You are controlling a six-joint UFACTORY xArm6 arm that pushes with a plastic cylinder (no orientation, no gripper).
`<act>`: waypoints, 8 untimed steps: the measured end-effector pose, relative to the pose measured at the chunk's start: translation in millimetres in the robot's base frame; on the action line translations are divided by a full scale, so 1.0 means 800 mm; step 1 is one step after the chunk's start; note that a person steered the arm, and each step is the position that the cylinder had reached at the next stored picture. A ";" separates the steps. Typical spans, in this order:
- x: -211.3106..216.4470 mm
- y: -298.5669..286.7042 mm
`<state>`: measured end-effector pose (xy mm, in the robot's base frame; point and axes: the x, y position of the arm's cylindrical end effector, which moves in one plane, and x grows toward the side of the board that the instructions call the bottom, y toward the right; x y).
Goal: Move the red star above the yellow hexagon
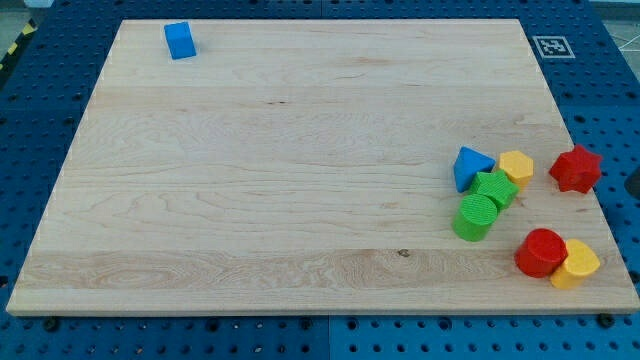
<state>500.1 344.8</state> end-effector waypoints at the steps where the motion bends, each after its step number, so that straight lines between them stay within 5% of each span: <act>1: -0.019 -0.005; 3: -0.039 -0.036; 6: 0.013 -0.043; 8: -0.043 -0.082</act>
<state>465.5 278.8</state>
